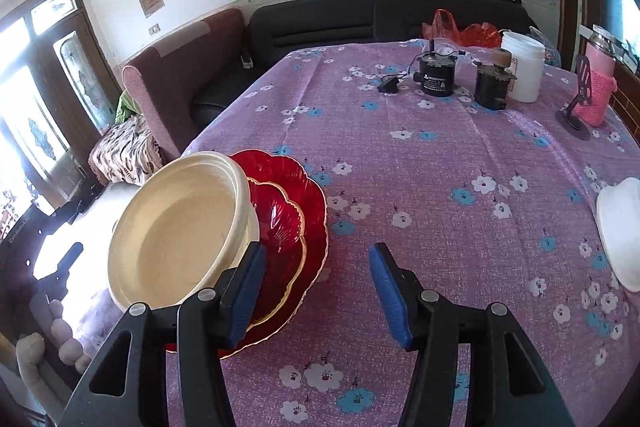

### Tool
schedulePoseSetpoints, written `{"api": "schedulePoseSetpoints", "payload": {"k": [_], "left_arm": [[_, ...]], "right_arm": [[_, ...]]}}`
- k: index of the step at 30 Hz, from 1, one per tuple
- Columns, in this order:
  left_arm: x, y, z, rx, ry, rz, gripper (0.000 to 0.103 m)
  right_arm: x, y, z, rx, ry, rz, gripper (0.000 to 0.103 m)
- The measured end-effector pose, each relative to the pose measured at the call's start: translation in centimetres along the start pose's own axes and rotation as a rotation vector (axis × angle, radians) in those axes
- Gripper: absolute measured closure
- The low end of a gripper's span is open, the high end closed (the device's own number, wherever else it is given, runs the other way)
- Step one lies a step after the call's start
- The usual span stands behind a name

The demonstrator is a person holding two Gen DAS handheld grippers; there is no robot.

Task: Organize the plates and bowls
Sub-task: 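Open both grippers to release the cream bowl on the stack, then withdraw both grippers and move the right gripper toward the small white bowl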

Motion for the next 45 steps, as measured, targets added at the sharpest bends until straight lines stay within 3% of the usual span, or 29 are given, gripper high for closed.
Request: {"api": "schedulePoseSetpoints", "payload": {"k": [9, 16, 22, 28, 32, 37, 41, 45], "left_arm": [[0.2, 0.4, -0.1, -0.008, 0.007, 0.021, 0.039], [-0.2, -0.3, -0.2, 0.035, -0.037, 0.065, 0.039], [-0.3, -0.9, -0.5, 0.081, -0.063, 0.106, 0.039], [0.2, -2.0, -1.3, 0.16, -0.079, 0.175, 0.039], [-0.4, -4.4, -2.3, 0.254, -0.115, 0.174, 0.039], [-4.2, -9.7, -5.1, 0.443, -0.177, 0.146, 0.039], [-7.6, -15.2, -9.1, 0.619, -0.209, 0.09, 0.03], [-9.8, -20.3, -13.6, 0.759, -0.2, 0.021, 0.027]], "right_arm": [[0.6, 2.4, 0.0, -0.047, 0.002, -0.002, 0.044], [1.5, 2.1, -0.8, -0.03, 0.039, 0.026, 0.044], [-2.3, -0.5, -0.4, 0.008, -0.025, 0.024, 0.044], [-8.4, -6.5, -1.0, 0.09, -0.105, -0.013, 0.039], [-12.0, -11.6, -2.3, 0.173, -0.147, -0.04, 0.039], [-15.2, -17.0, -4.3, 0.262, -0.188, -0.053, 0.038], [-16.3, -20.6, -5.7, 0.326, -0.197, -0.053, 0.038], [-17.9, -23.1, -6.6, 0.362, -0.225, -0.051, 0.039]]}}
Point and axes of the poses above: each gripper's, at about its wrist camera, not at the fingertips, and x roughly the way its jaws point, y to its left, z to its top, the point moved 5 cm from there along x, roughly the way its jaws point, and after that the axes turned 13 degrees about z, right-handed, at the moved point
